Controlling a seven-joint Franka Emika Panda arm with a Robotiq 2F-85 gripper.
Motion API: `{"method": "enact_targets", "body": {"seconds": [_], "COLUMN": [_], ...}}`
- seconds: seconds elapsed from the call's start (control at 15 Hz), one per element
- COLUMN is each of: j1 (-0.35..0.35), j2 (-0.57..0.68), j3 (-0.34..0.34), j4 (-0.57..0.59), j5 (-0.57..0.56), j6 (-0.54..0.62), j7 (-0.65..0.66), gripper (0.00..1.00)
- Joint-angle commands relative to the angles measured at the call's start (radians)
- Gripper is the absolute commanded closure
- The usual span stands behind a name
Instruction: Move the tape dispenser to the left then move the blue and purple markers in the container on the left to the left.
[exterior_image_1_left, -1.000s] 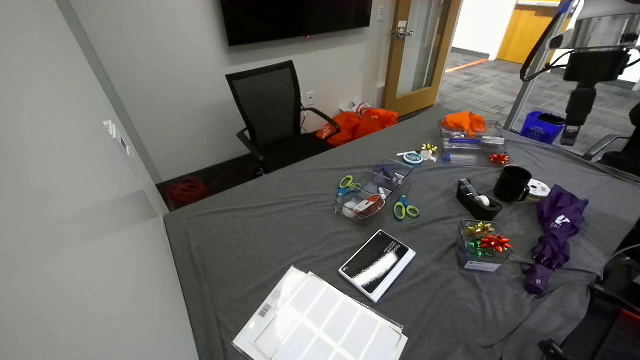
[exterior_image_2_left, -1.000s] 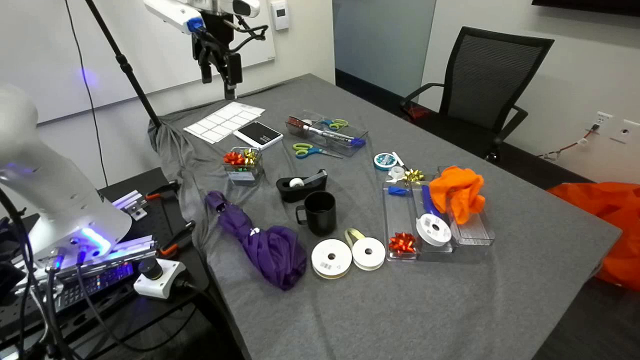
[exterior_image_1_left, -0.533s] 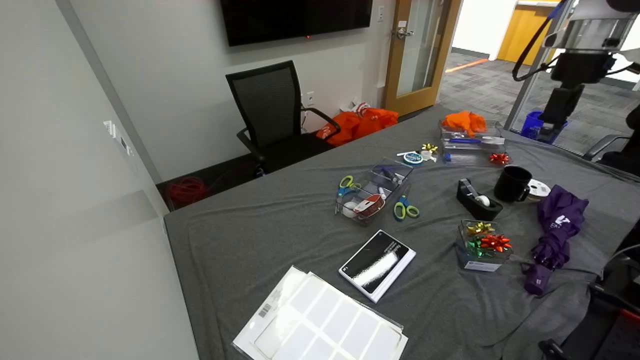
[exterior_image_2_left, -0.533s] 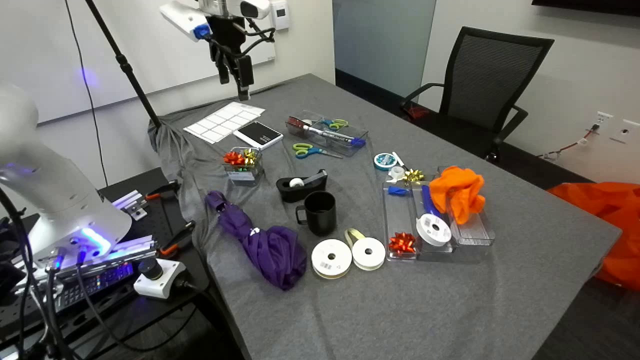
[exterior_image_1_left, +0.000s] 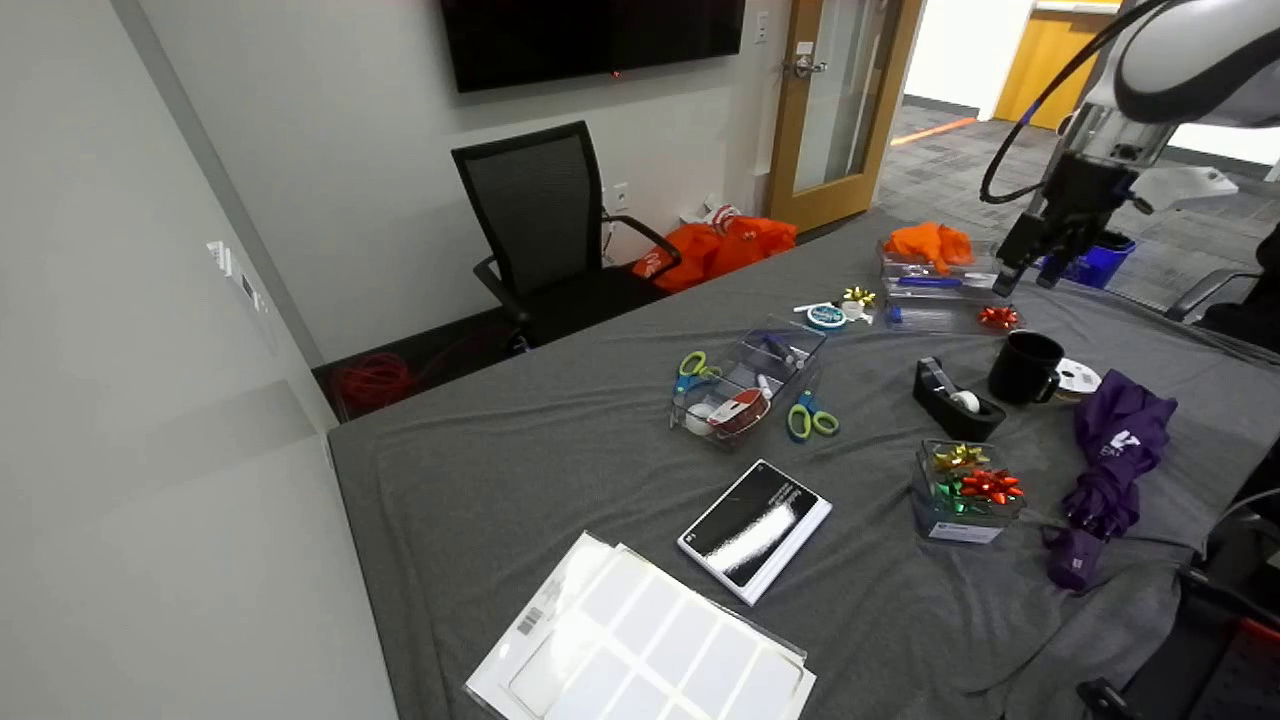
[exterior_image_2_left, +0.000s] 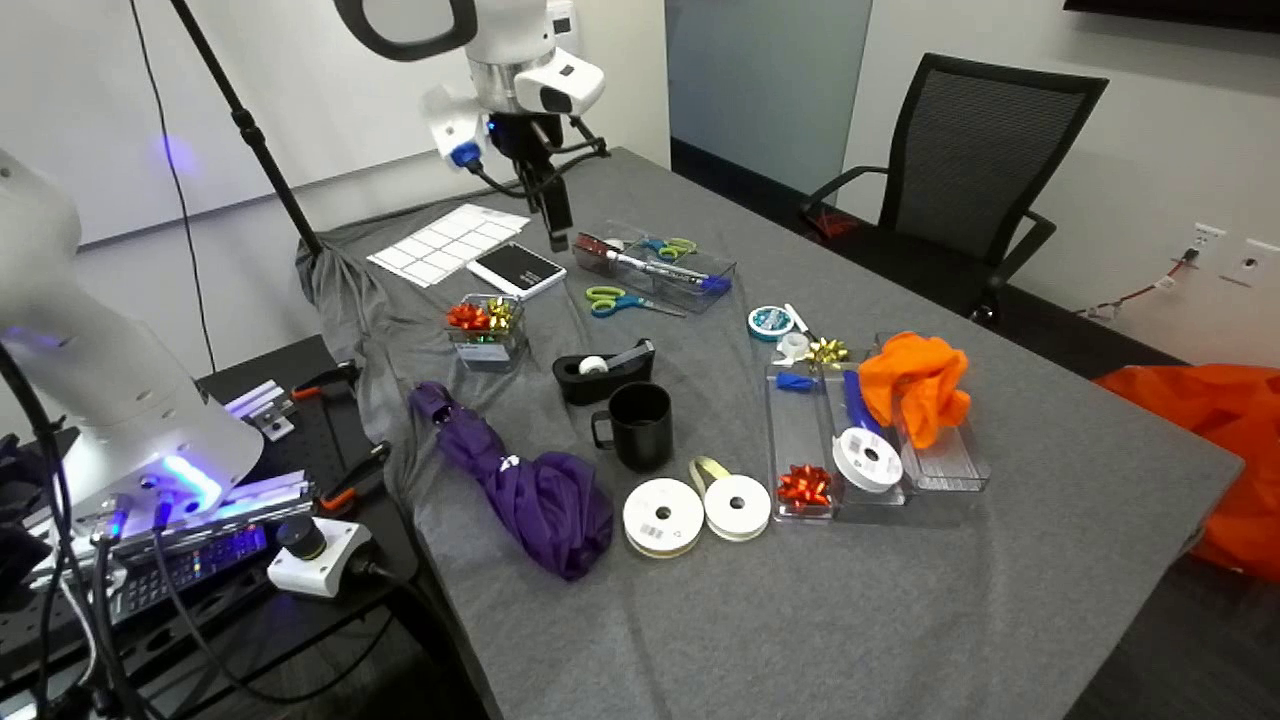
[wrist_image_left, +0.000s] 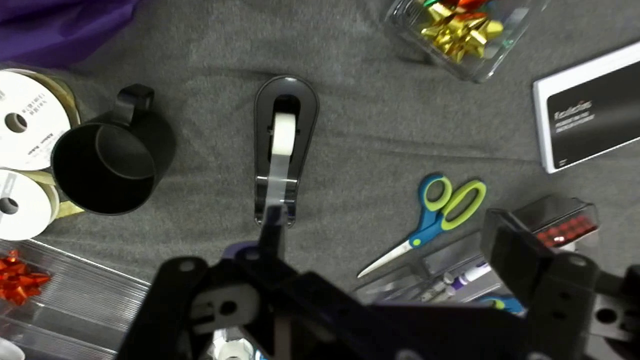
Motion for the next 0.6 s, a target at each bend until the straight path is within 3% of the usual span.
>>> {"method": "enact_targets", "body": {"seconds": [0.0, 0.53], "j1": [-0.032, -0.055], "j2": [0.093, 0.29], "j3": [0.018, 0.062], "j4": [-0.027, -0.024], "j5": [0.021, 0.038], "j6": [0.154, 0.315], "j7": [0.033, 0.032], "gripper": [0.0, 0.0]}}
